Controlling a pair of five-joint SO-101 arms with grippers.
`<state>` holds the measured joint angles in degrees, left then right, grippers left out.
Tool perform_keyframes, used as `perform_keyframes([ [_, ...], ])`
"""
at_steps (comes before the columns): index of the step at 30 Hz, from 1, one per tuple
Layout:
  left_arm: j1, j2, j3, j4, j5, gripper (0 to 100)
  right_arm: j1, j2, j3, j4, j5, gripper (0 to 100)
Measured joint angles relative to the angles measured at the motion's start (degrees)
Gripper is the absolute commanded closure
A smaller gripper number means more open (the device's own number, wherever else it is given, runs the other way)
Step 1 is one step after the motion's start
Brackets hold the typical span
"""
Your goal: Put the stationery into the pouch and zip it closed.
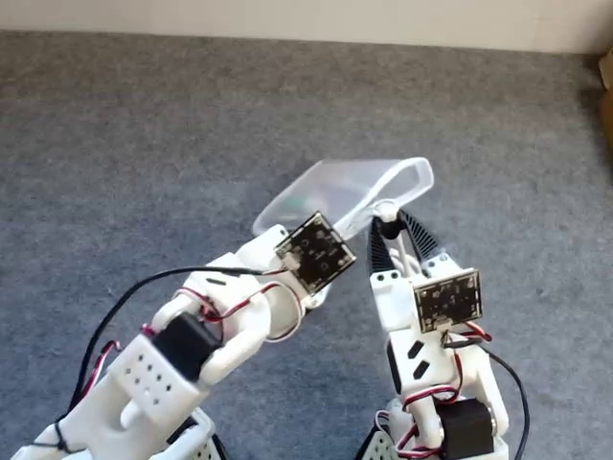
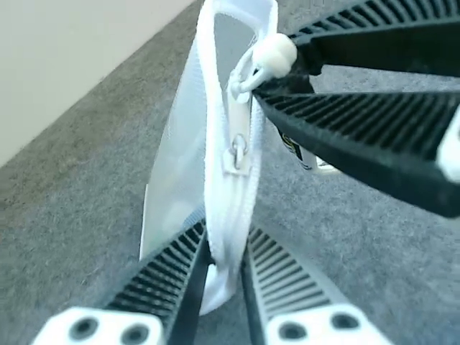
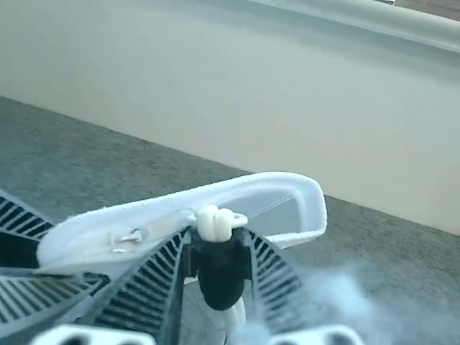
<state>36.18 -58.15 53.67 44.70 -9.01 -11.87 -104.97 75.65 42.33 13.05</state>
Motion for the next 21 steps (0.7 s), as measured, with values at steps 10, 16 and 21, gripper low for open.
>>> perform_keyframes([
  [10,-2.8,-7.8,0.0,7.9,-1.9,100,-0.2,0.0,-0.1,-0.1,0.1,99.3],
  [16,-2.9,-11.2,0.0,11.8,-1.9,100,-0.2,0.0,0.0,-0.1,0.1,99.3],
  [21,-2.9,-14.3,0.0,15.0,-1.9,100,-0.2,0.0,0.0,-0.1,0.1,99.3],
])
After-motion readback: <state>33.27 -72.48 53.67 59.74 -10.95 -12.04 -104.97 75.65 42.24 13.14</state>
